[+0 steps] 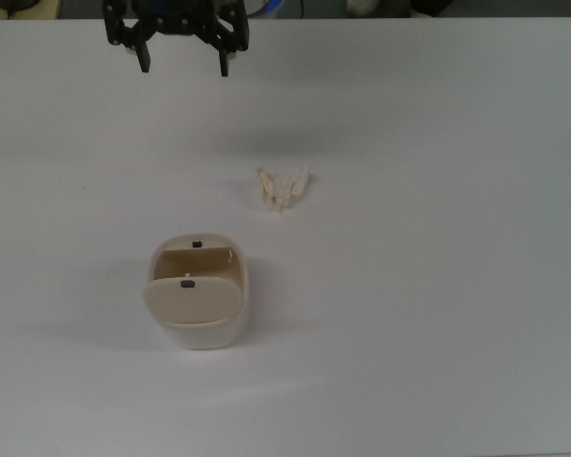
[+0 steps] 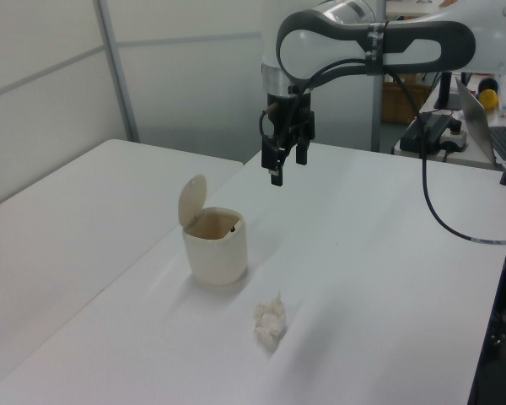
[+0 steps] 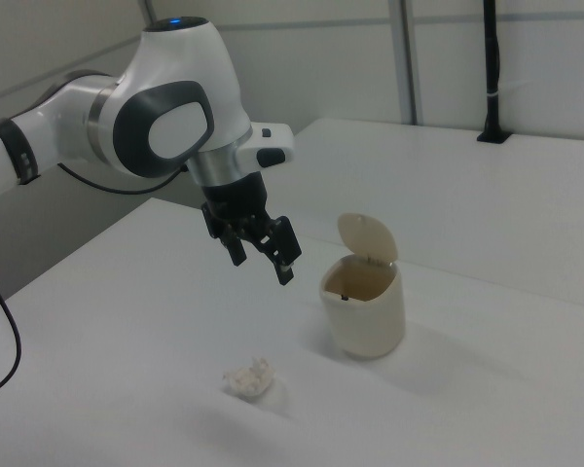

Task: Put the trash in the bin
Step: 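Move the open gripper down over the crumpled white tissue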

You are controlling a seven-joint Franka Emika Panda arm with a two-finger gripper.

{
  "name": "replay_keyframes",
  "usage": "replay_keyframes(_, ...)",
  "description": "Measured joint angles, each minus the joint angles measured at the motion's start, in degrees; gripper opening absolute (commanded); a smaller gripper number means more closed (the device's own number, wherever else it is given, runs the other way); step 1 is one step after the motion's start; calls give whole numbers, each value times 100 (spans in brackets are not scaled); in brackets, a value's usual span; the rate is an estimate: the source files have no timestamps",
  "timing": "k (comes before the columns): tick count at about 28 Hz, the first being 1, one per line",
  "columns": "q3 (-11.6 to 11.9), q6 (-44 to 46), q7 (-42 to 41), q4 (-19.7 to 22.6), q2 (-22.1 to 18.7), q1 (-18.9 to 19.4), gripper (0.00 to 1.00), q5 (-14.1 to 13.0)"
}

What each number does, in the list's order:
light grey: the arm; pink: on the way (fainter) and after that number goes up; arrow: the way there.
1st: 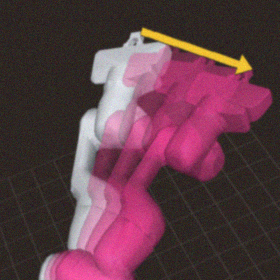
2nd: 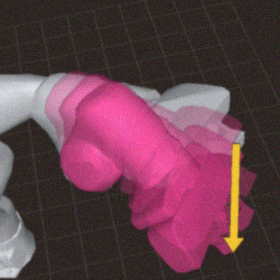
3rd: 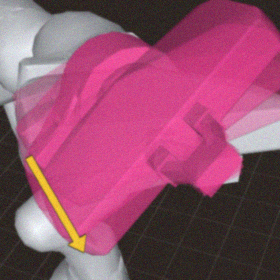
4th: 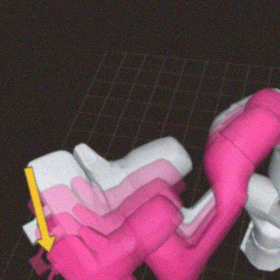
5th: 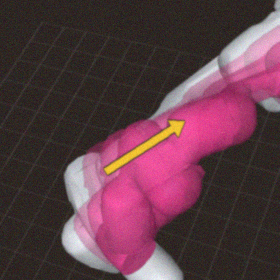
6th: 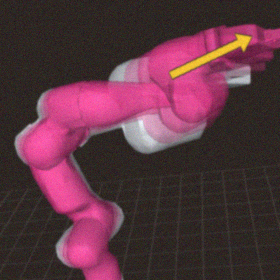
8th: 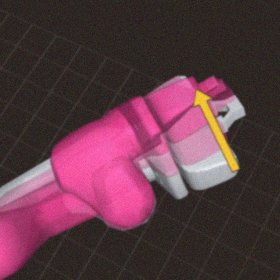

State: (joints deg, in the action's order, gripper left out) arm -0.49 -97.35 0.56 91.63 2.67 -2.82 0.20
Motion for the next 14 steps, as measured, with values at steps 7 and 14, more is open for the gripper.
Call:
replay_keyframes(7, -1, 0, -286, 21, 114, -2, 100, -276)
replay_keyframes(14, -12, 1, -651, 101, 345, -6, 100, -438)
